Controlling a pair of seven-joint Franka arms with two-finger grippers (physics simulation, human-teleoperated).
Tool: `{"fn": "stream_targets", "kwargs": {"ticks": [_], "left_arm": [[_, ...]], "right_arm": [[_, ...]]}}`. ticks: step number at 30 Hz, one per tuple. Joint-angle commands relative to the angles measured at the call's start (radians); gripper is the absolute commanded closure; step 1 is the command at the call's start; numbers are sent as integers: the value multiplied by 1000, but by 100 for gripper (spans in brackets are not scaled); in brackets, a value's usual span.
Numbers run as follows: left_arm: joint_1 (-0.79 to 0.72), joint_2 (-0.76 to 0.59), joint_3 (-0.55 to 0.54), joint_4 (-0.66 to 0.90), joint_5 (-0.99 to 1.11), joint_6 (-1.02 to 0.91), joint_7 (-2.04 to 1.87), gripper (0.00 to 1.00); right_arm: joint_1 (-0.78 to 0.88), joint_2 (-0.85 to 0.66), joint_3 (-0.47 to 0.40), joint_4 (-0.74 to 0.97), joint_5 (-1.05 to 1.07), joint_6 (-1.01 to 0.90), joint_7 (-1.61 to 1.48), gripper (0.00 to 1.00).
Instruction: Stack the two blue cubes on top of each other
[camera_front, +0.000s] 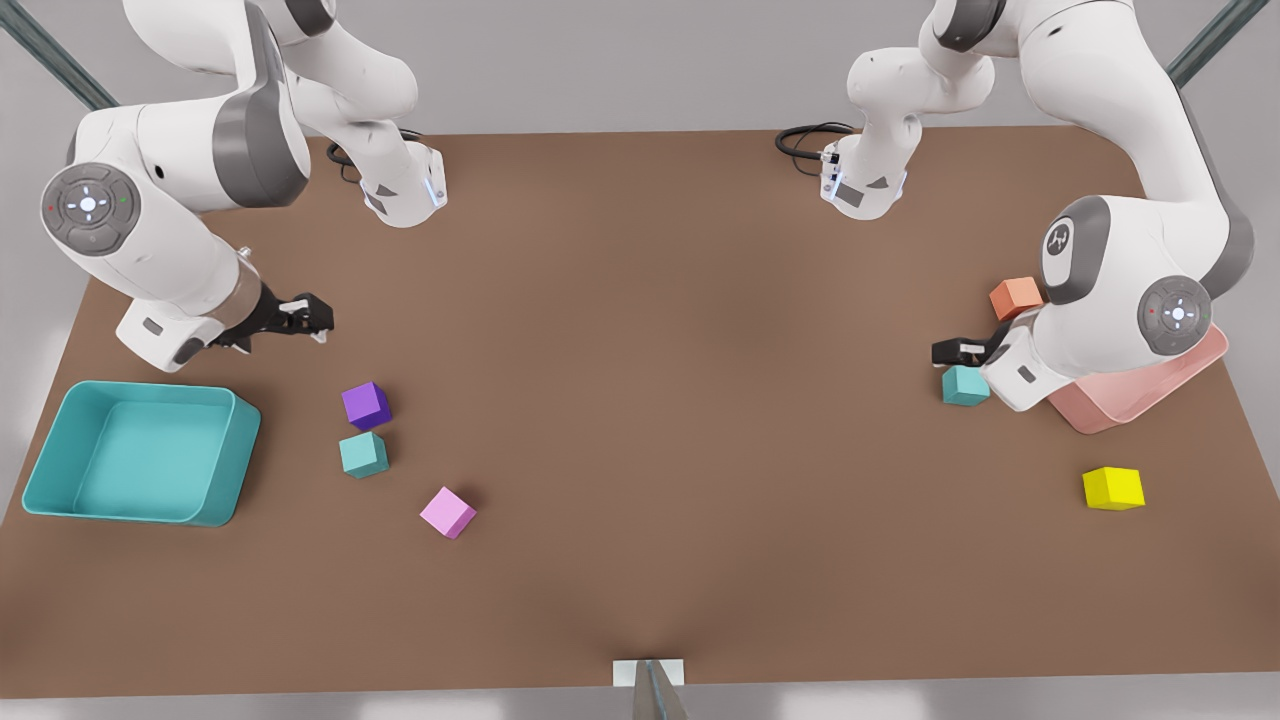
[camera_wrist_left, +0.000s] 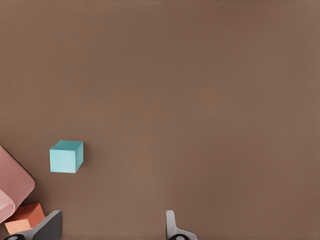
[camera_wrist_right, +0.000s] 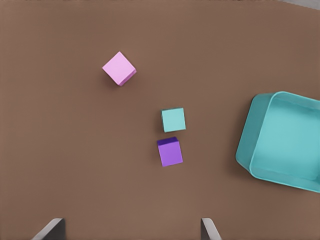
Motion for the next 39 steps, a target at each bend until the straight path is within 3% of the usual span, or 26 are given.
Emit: {"fn": "stream_targets", "kwargs": {"ticks": [1,3,4,6,9,15,17,39], "left_arm": [[0,-1,0,0,-1,7,-23,0],[0,-1,0,0,-1,7,-23,0],[0,-1,0,0,-1,7,-23,0],[0,-1,0,-2,-1,7,-23,0],[2,0,0,-3,-1,-15,-23,0],[9,14,0,-3,3,-15,-23,0],[12,19,0,-5,4,-15,-23,0],[37,29,0,-8,23,-30,-31,0]], "right_arm": [[0,0,0,3,1,13,1,0],[-1,37,0,40,-24,24,-62,0],[-5,135,0,106,-68,27,-111,0],[-28,268,0,103,-96,196,-116,0],[-90,422,3,77,-62,295,-113,0],[-98,327,5,-331,-19,660,-93,0],[-103,324,3,-382,-19,734,-85,0],[-161,371,5,-518,-83,789,-162,0]]}}
